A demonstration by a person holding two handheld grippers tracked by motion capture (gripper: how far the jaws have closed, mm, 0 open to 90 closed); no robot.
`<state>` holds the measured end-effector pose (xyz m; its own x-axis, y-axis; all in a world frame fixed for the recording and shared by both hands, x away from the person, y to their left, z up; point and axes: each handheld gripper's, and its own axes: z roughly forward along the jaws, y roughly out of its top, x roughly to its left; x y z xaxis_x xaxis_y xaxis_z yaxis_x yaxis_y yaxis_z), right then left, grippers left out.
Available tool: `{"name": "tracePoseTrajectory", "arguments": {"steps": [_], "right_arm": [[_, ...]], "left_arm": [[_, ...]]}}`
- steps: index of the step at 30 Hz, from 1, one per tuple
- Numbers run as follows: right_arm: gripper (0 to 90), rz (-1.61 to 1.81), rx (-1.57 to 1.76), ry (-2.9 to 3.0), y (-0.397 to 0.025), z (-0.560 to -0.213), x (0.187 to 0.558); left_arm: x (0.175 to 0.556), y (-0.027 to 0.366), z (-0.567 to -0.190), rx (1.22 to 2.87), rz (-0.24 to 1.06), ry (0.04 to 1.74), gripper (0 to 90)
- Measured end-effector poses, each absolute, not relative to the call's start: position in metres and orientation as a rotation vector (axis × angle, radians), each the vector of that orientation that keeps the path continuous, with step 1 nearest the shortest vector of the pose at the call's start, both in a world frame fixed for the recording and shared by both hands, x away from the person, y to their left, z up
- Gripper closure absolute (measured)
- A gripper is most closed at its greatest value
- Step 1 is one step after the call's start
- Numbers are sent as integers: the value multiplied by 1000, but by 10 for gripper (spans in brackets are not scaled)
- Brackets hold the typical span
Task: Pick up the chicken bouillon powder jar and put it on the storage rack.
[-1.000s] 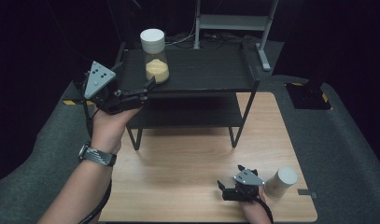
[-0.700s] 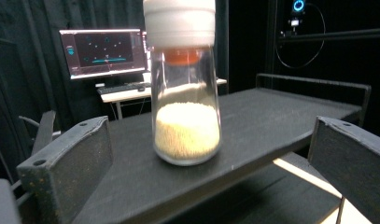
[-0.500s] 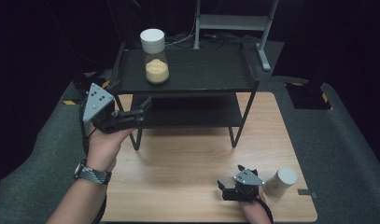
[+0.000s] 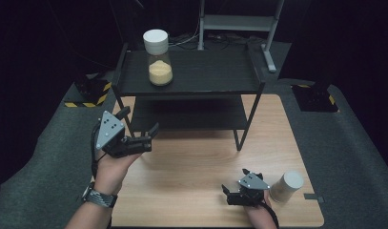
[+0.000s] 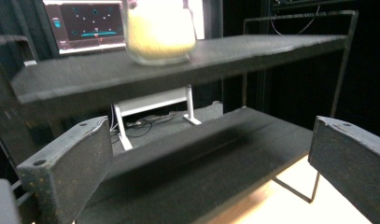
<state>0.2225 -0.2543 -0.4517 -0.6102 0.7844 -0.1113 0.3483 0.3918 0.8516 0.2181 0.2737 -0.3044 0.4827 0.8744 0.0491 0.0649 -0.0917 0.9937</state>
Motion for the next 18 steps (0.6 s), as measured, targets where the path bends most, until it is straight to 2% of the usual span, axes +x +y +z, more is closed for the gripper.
{"name": "tracePoseTrajectory", "arguments": {"steps": [18], "right_arm": [[4,1129,957,2152,-253,-451,222]], "left_arm": [[205,271,-366,1573,776,889,3]]}}
